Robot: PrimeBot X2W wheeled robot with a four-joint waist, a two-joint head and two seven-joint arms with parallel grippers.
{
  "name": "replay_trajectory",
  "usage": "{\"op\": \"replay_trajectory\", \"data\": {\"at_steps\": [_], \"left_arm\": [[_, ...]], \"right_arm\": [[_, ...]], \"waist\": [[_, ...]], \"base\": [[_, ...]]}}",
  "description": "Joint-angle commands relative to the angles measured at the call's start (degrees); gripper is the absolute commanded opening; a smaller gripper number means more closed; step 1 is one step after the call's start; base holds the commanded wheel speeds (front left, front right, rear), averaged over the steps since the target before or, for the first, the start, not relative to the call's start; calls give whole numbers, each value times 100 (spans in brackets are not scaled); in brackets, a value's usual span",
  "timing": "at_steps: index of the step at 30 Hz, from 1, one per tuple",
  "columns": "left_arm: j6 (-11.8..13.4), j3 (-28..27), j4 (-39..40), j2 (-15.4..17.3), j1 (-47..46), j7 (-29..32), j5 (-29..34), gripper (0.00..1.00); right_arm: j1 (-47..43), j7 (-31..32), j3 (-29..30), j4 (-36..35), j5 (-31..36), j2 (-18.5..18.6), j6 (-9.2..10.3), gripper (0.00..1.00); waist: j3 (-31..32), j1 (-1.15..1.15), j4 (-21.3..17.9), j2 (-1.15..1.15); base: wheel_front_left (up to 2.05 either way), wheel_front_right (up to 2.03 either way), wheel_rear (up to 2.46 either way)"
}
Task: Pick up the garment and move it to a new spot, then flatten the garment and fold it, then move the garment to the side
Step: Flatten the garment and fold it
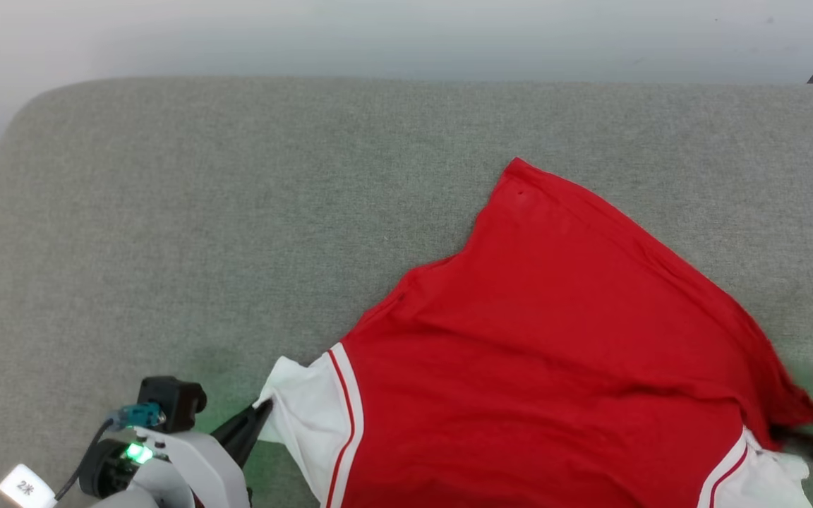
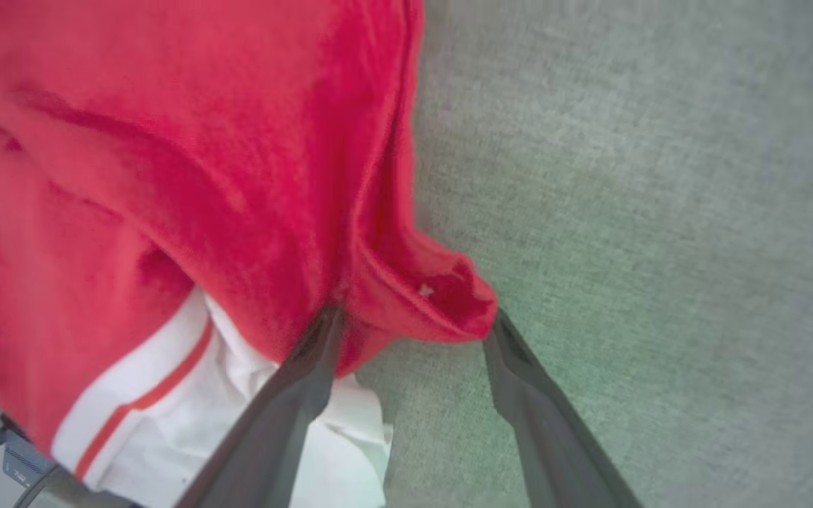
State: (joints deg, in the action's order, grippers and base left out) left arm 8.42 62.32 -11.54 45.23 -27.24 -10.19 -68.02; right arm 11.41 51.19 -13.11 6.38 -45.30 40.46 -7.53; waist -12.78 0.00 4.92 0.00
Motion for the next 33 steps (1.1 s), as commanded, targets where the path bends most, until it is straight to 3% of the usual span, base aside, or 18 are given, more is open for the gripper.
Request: {"op": "replay_trajectory", "data": {"at_steps": [1,8,14,24,33], "left_arm": [[26,-3,25,9,55,-33,-7,0],[18,38,86,-80,-23,-3,61,0],[-100,118,16,-310,-237,65,194,0],[-447,290,-364,-906,-723,157,416,0],[-852,463,-886,-1478,-1103,191,583,0]], "right_arm": [[-36,122,174,-207,-6,53,9,100],[354,376,784,-1409,235,-29,8,100],[1312,-285,158,-1613,672,-114,8,100],[3538,-1566,-1979,344,868,-38,8,100],[4840,-1699,-3528,2026,283,-4,8,100]], "waist": [[14,0,7,0],[-5,0,183,0],[-147,0,552,0],[-523,0,1291,0],[-834,0,1896,0]], "base": [[0,0,0],[0,0,0],[0,0,0],[0,0,0],[0,0,0]]}}
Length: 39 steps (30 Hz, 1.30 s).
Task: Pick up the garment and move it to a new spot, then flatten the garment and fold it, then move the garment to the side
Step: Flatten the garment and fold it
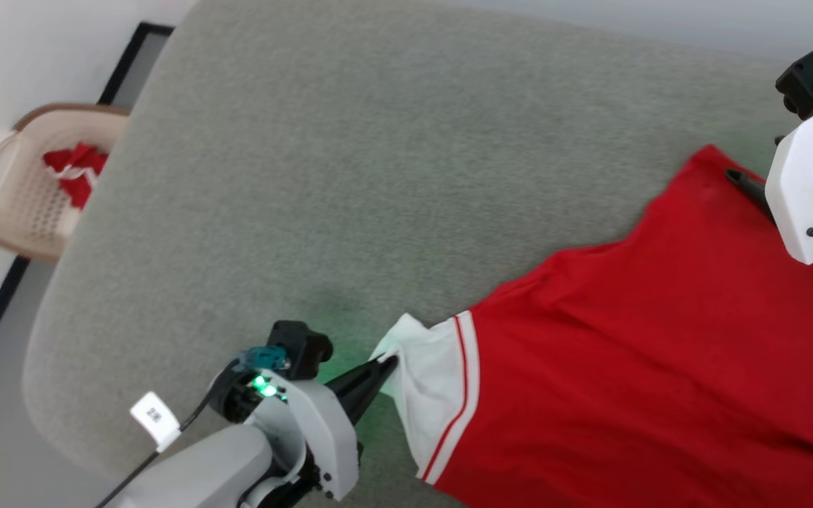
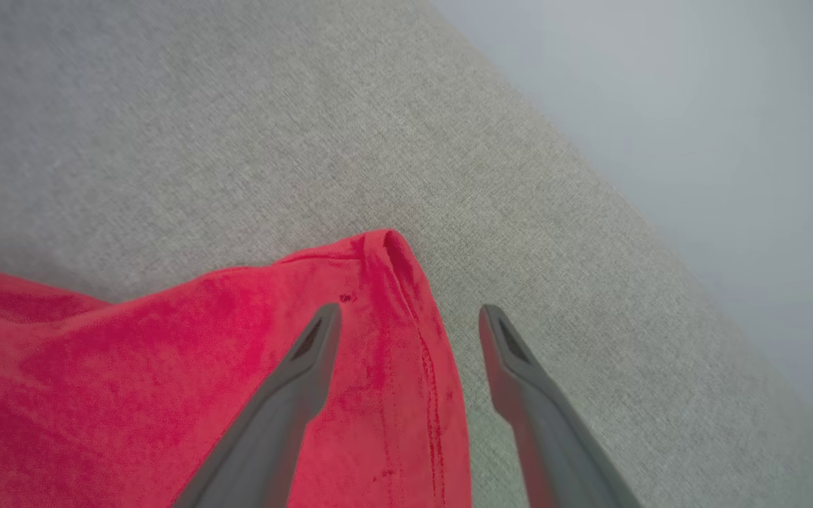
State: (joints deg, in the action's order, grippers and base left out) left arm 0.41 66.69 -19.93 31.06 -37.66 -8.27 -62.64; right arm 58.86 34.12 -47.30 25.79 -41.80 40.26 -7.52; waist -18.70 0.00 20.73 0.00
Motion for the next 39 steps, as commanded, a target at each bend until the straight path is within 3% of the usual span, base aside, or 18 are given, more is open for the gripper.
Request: {"op": "replay_trajectory", "data": {"at_steps": [1,9,10,11,13,21,29,39], "left_arm": [[-84,35,-111,-108,-83,-5,50,0],[-337,125,-554,-438,-227,-45,77,0],[-366,133,-605,-468,-237,-50,81,0],[-386,135,-657,-492,-243,-53,69,0],[-420,135,-739,-523,-256,-68,48,0],[-537,97,-997,-461,-362,-44,-30,0],[-549,-51,-689,11,-1020,403,7,0],[-432,-395,-394,736,-2761,1672,132,0]], "right_arm": [[182,22,-250,225,-169,19,7,100],[454,682,-1343,1220,-729,120,7,100],[446,801,-1466,1324,-804,140,8,30],[404,970,-1571,1420,-947,148,8,0],[394,1088,-1707,1531,-1078,199,8,0],[718,585,-1768,1757,-1437,77,8,0],[1318,78,-1766,1675,-1645,-80,7,0],[1922,-713,-1858,1425,-1902,-148,7,0]], "waist": [[-263,0,363,0],[-375,0,655,0],[-375,0,679,0],[-379,0,692,0],[-387,0,714,0],[-327,0,566,0],[5,0,186,0],[751,0,-373,0]], "base": [[0,0,0],[0,0,0],[0,0,0],[0,0,0],[0,0,0],[0,0,0],[0,0,0],[0,0,0]]}}
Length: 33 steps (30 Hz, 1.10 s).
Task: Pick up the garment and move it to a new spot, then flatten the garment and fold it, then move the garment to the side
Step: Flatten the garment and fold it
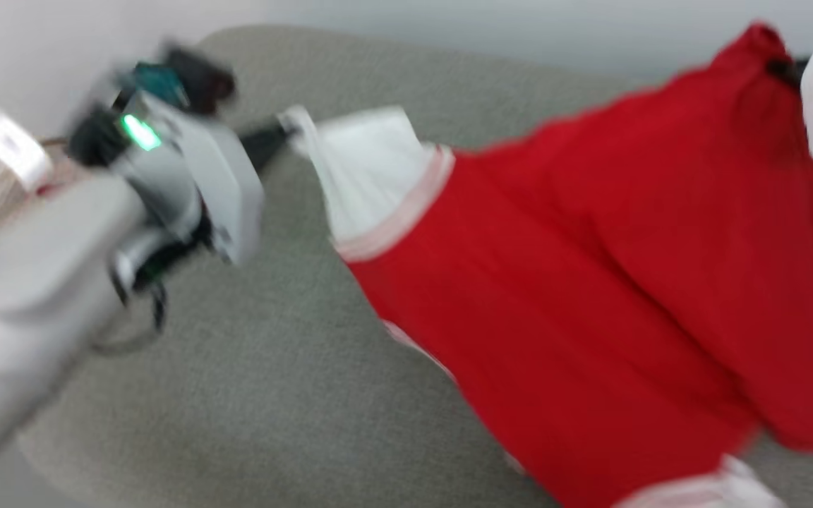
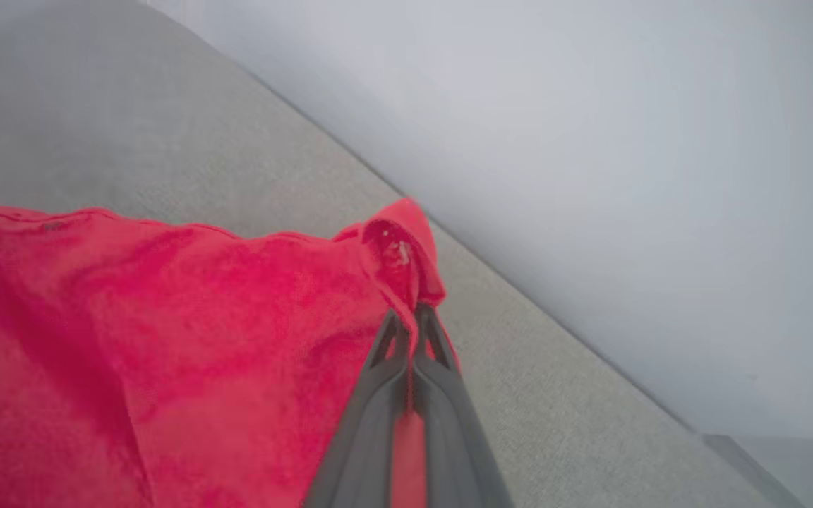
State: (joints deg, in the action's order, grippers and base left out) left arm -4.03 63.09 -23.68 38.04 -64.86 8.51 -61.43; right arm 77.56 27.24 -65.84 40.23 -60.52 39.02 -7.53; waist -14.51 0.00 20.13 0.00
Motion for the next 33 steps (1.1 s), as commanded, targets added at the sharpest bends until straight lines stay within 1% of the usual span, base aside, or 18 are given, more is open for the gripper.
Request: {"op": "replay_trajectory", "data": {"at_steps": [1,5,8,15,20,25,28,33], "left_arm": [[-16,-78,-70,51,-223,84,-2,0],[-158,-146,-385,76,-928,298,155,0],[-203,-221,-754,24,-1433,342,268,0],[-285,-336,-1694,-153,-2406,95,527,0],[-324,-294,-2126,-277,-2878,-66,643,0],[-338,-204,-2424,-358,-3198,-135,685,0],[-344,-136,-2475,-366,-3340,-150,639,0],[-346,-23,-2468,-283,-3512,-267,587,0]], "right_arm": [[115,-127,6,-20,-43,-47,9,0],[413,-572,18,-10,17,-128,9,0],[612,-878,23,64,63,-221,9,0],[972,-1546,8,360,160,-462,9,0],[1116,-1764,10,504,103,-559,9,0],[1206,-1802,-37,476,31,-519,9,0],[1272,-1797,24,440,-84,-456,9,0],[1413,-1784,82,363,-187,-351,9,0]], "waist": [[402,0,-369,0],[656,0,-599,0],[803,0,-760,0],[1067,0,-1143,0],[1199,0,-1349,0],[1216,0,-1487,0],[1128,0,-1557,0],[825,0,-1630,0]], "base": [[0,0,0],[0,0,0],[0,0,0],[0,0,0],[0,0,0],[0,0,0],[0,0,0],[0,0,0]]}}
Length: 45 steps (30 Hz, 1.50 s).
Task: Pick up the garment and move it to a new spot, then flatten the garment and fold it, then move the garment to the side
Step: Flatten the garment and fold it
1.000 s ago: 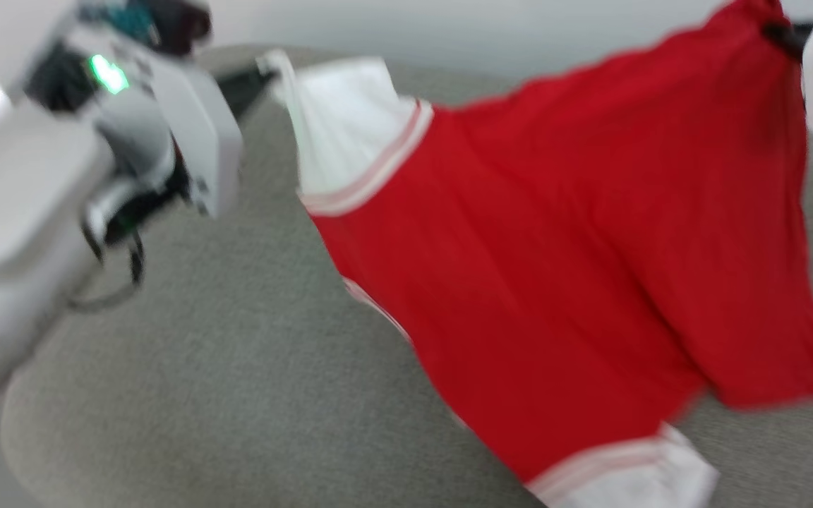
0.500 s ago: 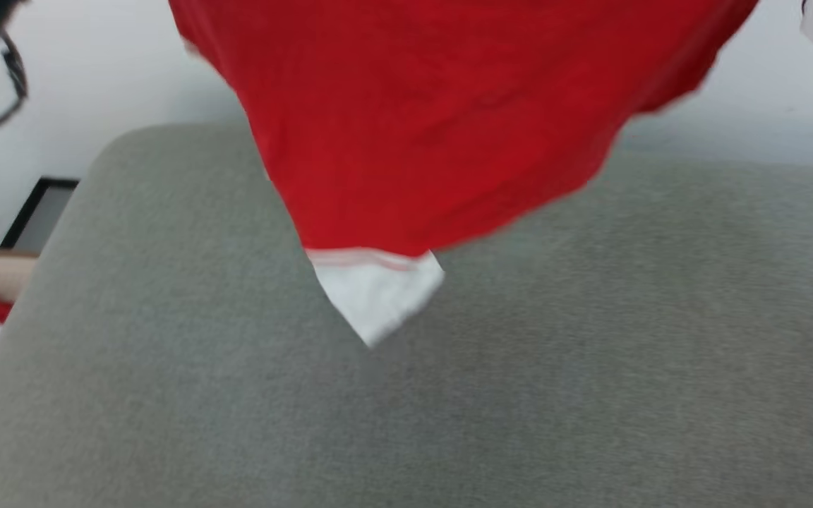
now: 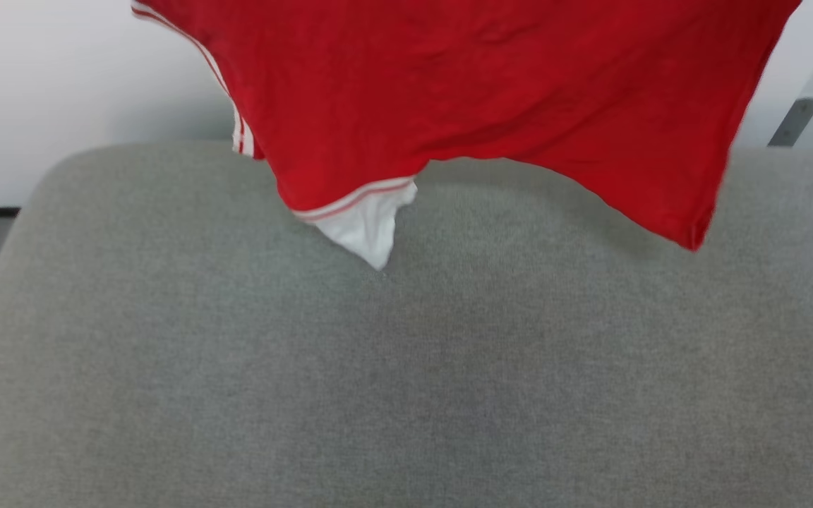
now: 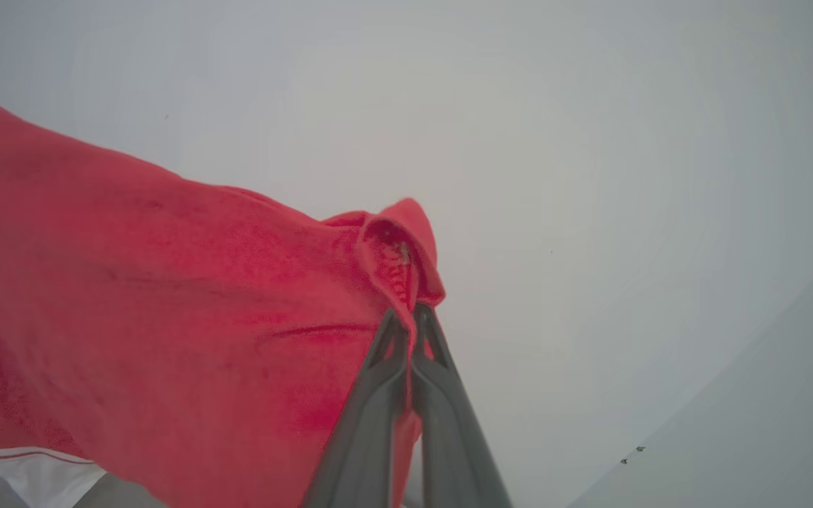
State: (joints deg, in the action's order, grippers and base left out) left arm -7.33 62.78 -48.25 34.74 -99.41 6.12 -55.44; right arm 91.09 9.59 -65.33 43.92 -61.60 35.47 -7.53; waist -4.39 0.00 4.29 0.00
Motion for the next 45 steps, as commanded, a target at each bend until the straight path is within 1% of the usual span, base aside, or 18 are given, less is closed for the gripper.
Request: {"op": "replay_trajectory", "data": {"at_steps": [1,5,9,12,16,18,21,23,24,26,29,31,32,35,38,40,43,45], "left_arm": [[-14,32,-10,53,-94,-73,-9,0],[-12,162,-77,53,-306,-248,124,0],[-3,246,-329,-58,-639,-575,373,0],[165,275,-573,-184,-1095,-886,651,0],[500,198,-811,-409,-1889,-1535,1003,0],[618,97,-881,-517,-2237,-1843,1070,0],[651,-109,-820,-620,-2602,-2080,1145,0],[639,-360,-650,-618,-2608,-2117,1118,0],[691,-516,-447,-578,-2610,-2124,1212,0],[731,-809,-124,-508,-2207,-2115,1326,0],[695,-1199,171,-465,-1582,-2119,1483,0],[596,-1388,276,-512,-1116,-2124,1512,0],[596,-1388,276,-512,-1116,-2124,1512,0],[330,-1389,240,-564,-459,-2125,1589,0],[120,-1206,120,-626,135,-2118,1553,0],[39,-994,101,-592,424,-2097,1546,0],[-9,-638,254,-478,988,-1822,1427,0],[-11,-380,574,-381,1437,-1554,1168,0]], "right_arm": [[98,-40,50,1,-48,19,9,0],[257,-71,130,113,21,-30,9,0],[544,-413,230,456,312,-240,9,0],[932,-1015,381,905,725,-485,9,0],[1561,-2003,670,1692,1322,-835,9,0],[1871,-2295,777,2031,1629,-996,9,0],[2191,-2444,880,2383,2089,-1161,9,0],[2277,-2471,956,2474,2309,-1221,9,0],[2275,-2472,1004,2501,2422,-1230,9,0],[2058,-2475,1122,2502,2559,-1229,9,0],[1592,-2478,1262,2581,2643,-1273,9,0],[1329,-2479,1286,2622,2675,-1277,9,0],[1329,-2479,1286,2622,2675,-1277,9,0],[848,-2479,1315,2591,2623,-1229,9,0],[401,-2468,1247,2435,2466,-1099,9,0],[132,-2441,1208,2269,2315,-928,9,0],[-401,-2389,1075,1931,2071,-698,9,0],[-758,-2342,981,1627,1904,-463,9,0]], "waist": [[-269,0,-55,0],[-705,0,-100,0],[-1286,0,-166,0],[-1796,0,-215,0],[-2536,0,-164,0],[-2897,0,-102,0],[-3382,0,31,0],[-3659,0,152,0],[-3787,0,218,0],[-3933,0,352,0],[-3938,0,516,0],[-3849,0,598,0],[-3849,0,598,0],[-3651,0,687,0],[-3381,0,752,0],[-3166,0,782,0],[-2823,0,784,0],[-2603,0,770,0]], "base": [[0,0,0],[0,0,0],[0,0,0],[0,0,0],[0,0,0],[0,0,0],[0,0,0],[0,0,0],[0,0,0],[0,0,0],[0,0,0],[0,0,0],[0,0,0],[0,0,0],[0,0,0],[0,0,0],[0,0,0],[0,0,0]]}}
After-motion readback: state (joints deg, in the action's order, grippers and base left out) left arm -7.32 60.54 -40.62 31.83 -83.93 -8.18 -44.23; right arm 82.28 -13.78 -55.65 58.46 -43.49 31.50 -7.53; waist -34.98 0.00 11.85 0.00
